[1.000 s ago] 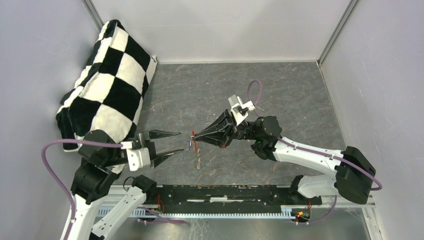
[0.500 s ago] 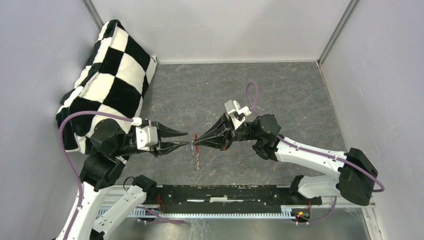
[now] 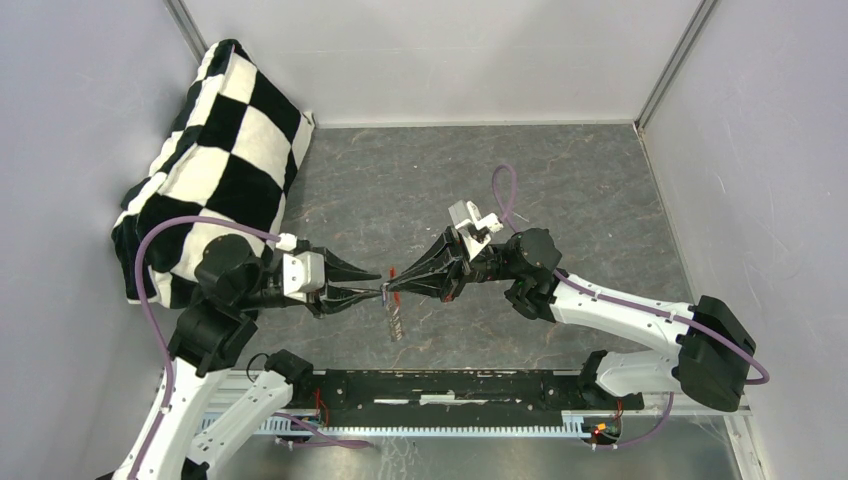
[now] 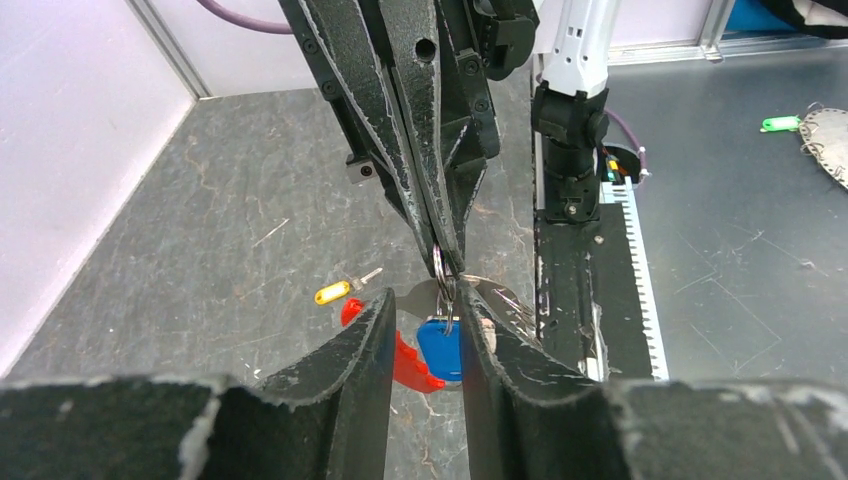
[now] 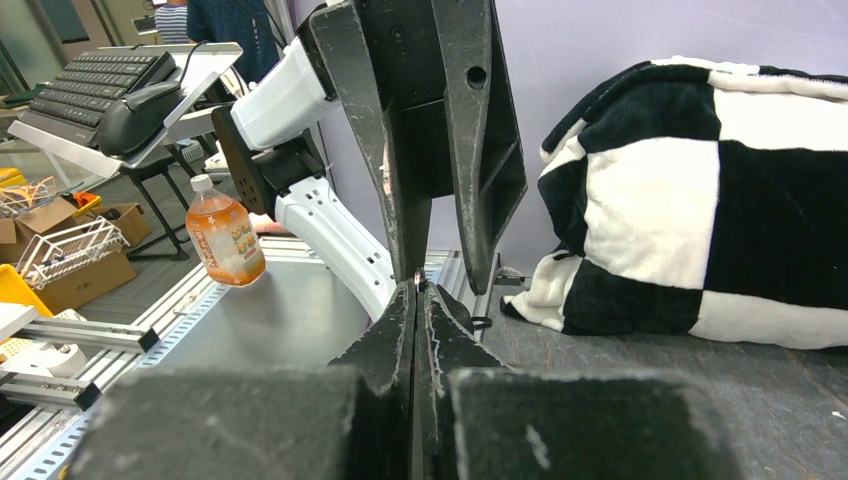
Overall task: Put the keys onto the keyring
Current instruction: Insert the key onto the keyring.
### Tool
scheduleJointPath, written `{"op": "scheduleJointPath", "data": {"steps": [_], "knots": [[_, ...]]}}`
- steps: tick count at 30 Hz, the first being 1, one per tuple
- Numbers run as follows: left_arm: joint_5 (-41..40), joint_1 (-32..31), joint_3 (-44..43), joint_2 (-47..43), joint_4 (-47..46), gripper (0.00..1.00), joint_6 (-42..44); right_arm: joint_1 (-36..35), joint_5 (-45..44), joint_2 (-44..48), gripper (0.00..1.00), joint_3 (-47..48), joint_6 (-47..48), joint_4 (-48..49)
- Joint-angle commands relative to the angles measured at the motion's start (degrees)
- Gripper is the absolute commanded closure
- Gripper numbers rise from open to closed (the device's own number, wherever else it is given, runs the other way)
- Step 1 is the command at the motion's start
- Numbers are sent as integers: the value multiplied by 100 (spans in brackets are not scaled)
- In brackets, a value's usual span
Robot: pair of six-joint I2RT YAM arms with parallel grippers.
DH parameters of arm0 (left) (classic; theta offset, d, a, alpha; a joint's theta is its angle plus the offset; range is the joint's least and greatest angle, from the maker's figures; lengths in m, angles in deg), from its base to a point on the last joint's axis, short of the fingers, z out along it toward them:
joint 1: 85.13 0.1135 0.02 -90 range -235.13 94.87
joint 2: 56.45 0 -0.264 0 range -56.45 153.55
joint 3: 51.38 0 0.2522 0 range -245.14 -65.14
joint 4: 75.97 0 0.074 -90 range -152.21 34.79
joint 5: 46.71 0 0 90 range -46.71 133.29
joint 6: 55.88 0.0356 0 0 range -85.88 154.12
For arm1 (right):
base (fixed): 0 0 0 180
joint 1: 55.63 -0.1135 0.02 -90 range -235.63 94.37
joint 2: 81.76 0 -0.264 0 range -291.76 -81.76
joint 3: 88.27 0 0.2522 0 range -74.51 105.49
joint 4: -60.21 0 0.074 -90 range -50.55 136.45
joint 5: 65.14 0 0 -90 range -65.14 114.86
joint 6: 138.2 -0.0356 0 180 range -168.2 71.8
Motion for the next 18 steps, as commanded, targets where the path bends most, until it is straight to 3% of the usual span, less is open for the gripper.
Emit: {"op": "scheduleJointPath", "data": {"steps": [1,18], "knots": [[215,-6,-17,131,-16,65,-186,15,52,84,100,300,11,313],[396,-6,141,165,-289,78,-368,14,92,-166,100,362,-165,571]]}}
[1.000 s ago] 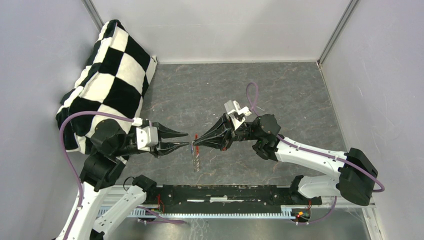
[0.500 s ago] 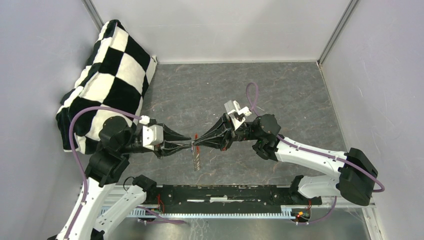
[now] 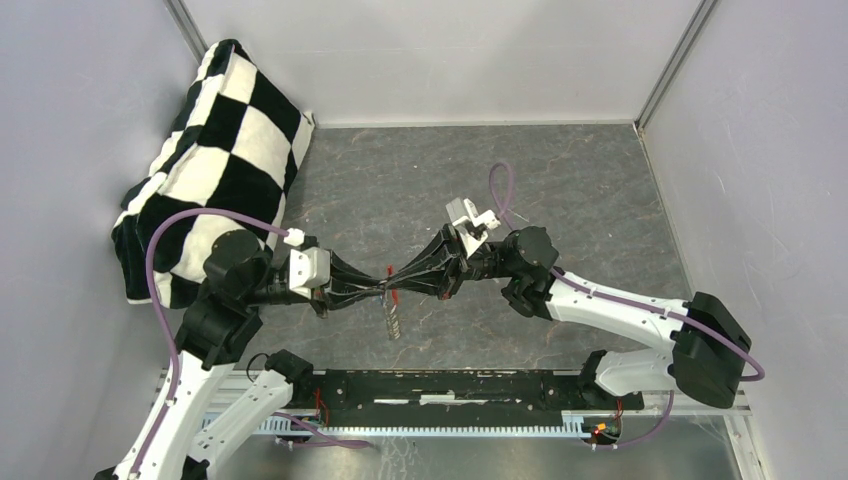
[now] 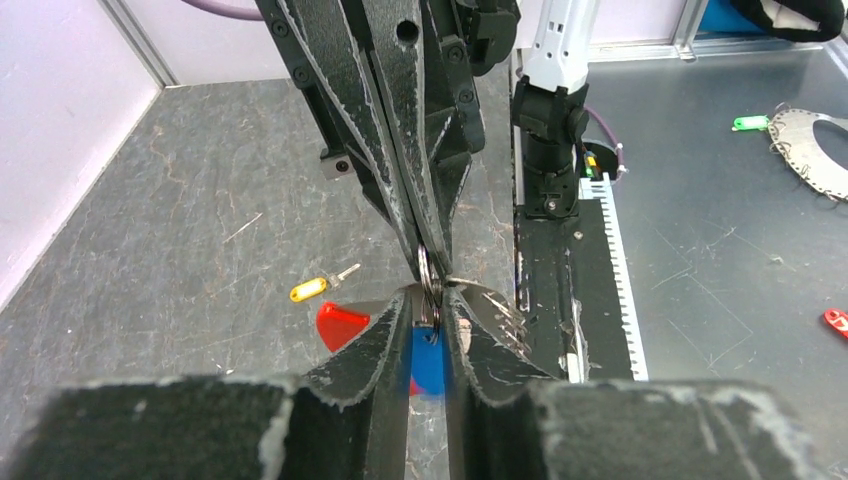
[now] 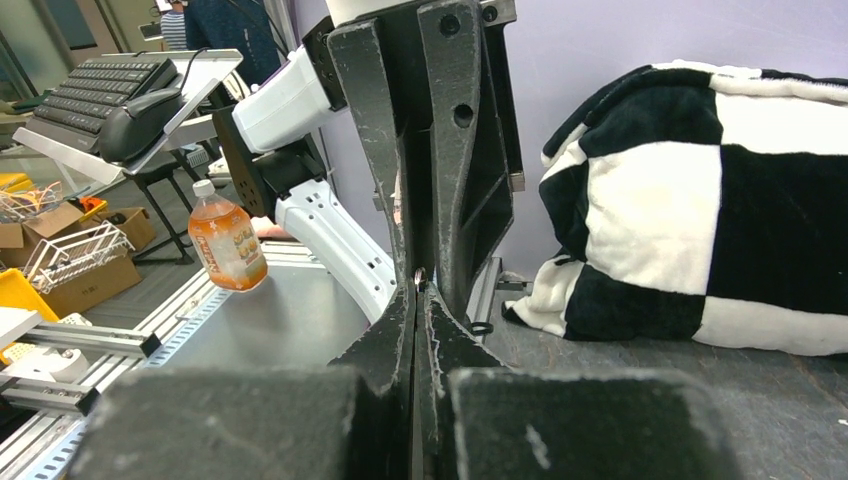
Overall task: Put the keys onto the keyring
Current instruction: Insert the key onto the keyring.
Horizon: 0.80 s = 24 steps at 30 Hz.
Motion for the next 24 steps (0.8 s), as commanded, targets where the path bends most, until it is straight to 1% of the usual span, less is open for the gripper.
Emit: {"op": "scheduleJointPath", "data": {"steps": [1,3,5,6,8,10,11,13,14,15,16,18,22,23,24], "knots": [[147,-6,21,17,-288,81,-282,14,72,-23,100,268,-67,426],[89,-6,0,10,-292,87,-278,6,68,3,100,254,-36,365],[64,-6,-15,2,-255,96,-265,11,66,72,100,269,133,91],[39,-6,-34,0,-146,98,-182,12,63,133,98,302,258,-154],[-9,-6,-128,-7,195,98,162,54,81,279,86,447,655,-861],[-102,-6,-194,-9,552,98,540,97,81,436,74,728,1254,-1887],[-126,-6,-230,-5,722,98,728,119,81,482,67,917,1640,-2552],[-149,-6,-344,48,1050,98,1094,129,94,447,58,1451,2407,-3856],[-185,-7,-395,83,1177,98,1232,134,132,383,50,1772,2758,-4585],[-221,-6,-450,133,1326,98,1402,134,162,253,44,2092,3132,-5221],[-230,-6,-515,189,1485,98,1577,128,181,158,43,2349,3360,-5715],[-300,-6,-633,318,1746,98,1825,121,255,-15,45,2712,3738,-6458],[-371,-6,-902,587,2256,98,2330,-48,26,-297,47,3260,4287,-7507],[-440,-6,-1022,724,2555,98,2653,-201,-95,-395,48,3506,4489,-7891],[-459,-6,-1040,755,2631,98,2735,-236,-91,-416,50,3553,4502,-7917]]}}
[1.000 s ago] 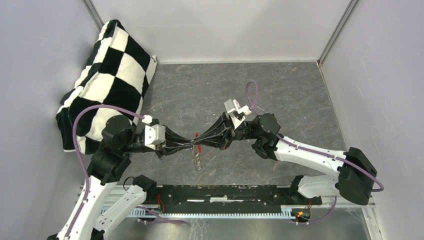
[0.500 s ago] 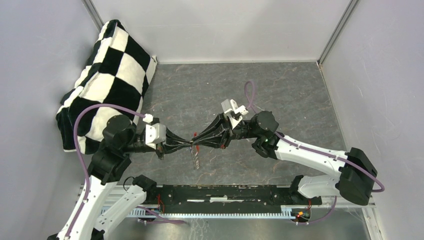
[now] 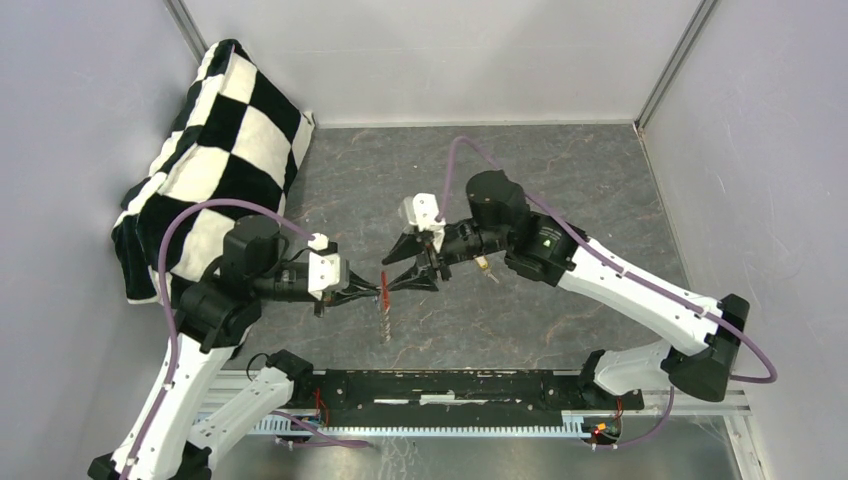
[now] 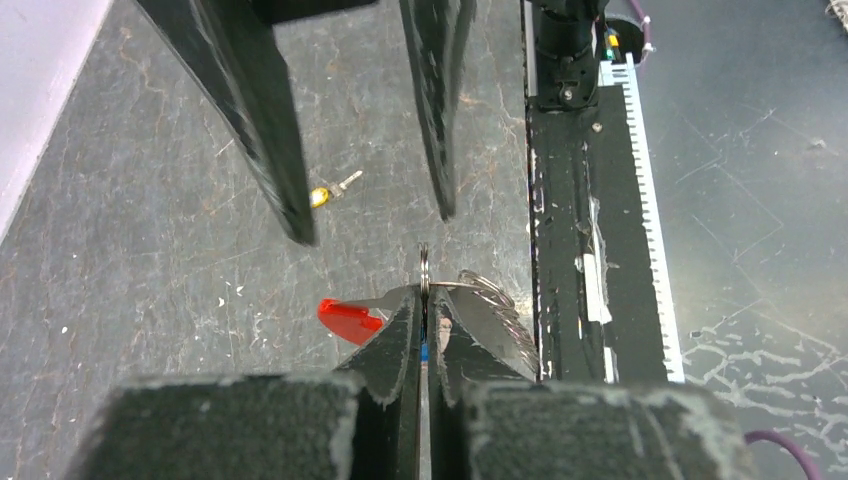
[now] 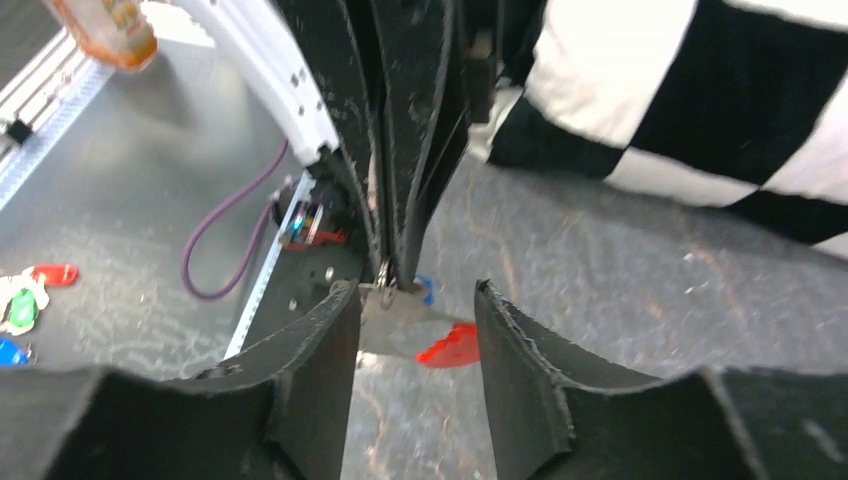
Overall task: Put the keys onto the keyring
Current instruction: Insert the key onto the keyring.
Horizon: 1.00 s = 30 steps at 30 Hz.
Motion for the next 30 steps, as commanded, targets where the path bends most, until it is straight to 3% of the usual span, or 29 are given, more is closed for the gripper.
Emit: {"op": "scheduleJointPath", "data": {"steps": [1,25,28,30], "knots": [[-132,-6,-368,192,626,98,883,-231,-171,-206,52,495,648,-1221],[12,-7,-318,186,785,98,1087,-405,-288,-638,63,653,277,-692],[8,-6,-309,186,780,98,1096,-410,-236,-706,68,726,284,-726],[16,-6,-309,177,787,98,1104,-416,-194,-756,77,797,307,-794]]}}
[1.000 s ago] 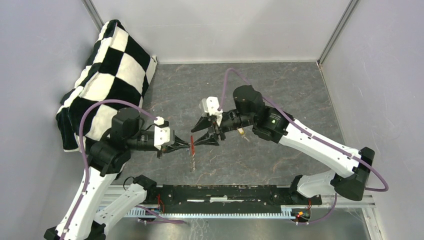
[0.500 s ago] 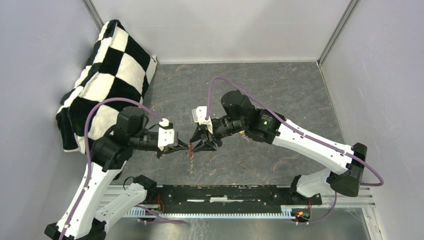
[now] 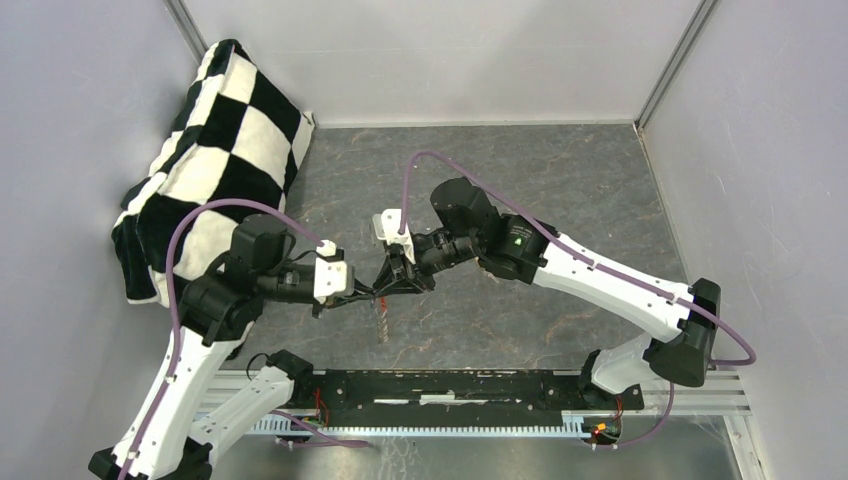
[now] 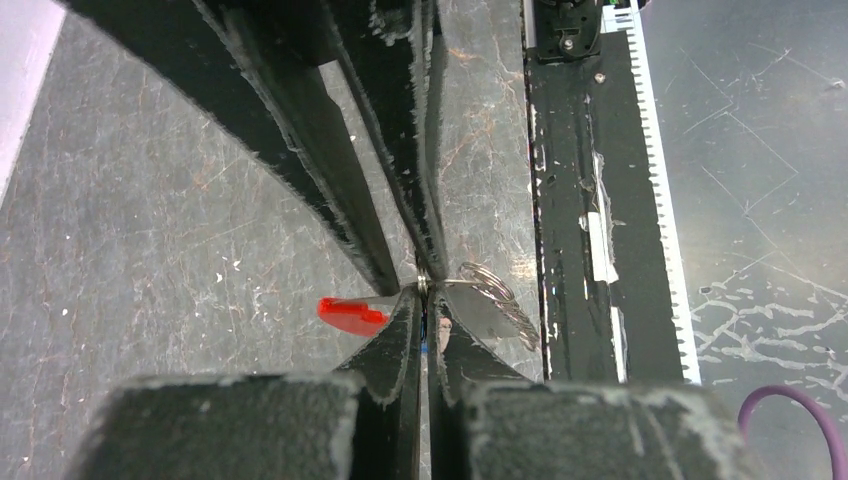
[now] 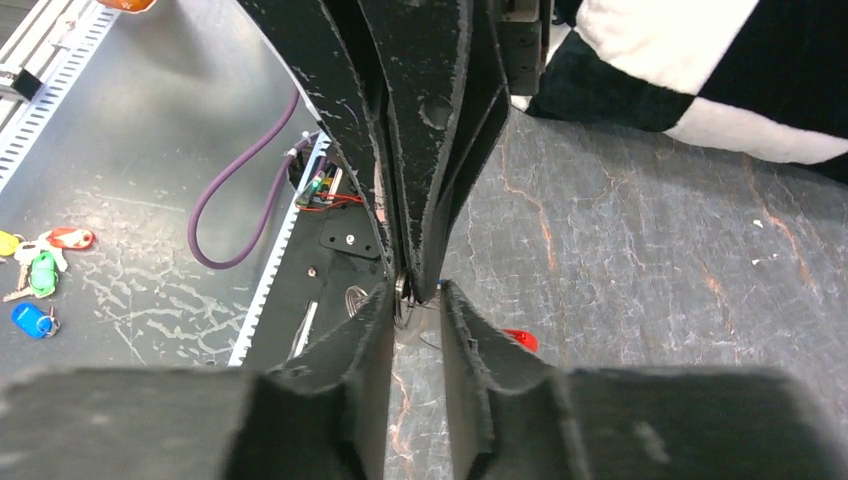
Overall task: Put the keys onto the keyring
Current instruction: Insert the key onto the keyring.
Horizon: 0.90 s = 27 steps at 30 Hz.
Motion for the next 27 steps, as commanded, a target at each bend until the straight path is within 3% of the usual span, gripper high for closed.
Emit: {"op": "scheduleJointPath", "data": {"steps": [1,4,5,8,10,12,17,27], "knots": [[158,-6,-158,-57,-59,98,189,-27,93,-94,82,391,5,72],[161,-6,-134,-76,-63,98,212,-24,75,-104,99,403,15,56],[155,-6,-132,-83,-61,97,215,-26,16,-94,100,390,7,74],[62,-6,-154,-128,-58,78,212,-12,-114,10,100,276,-98,296],[-36,-6,-202,-173,-58,58,200,42,-42,201,100,10,-338,775],[-104,-6,-240,-236,-63,52,193,148,135,482,100,-462,-781,1587],[-231,-6,-118,-529,-494,53,-108,280,304,1245,100,-1910,-2079,4253],[129,-6,388,-890,-1559,56,-929,310,-22,1429,100,-3366,-4040,7623]]}}
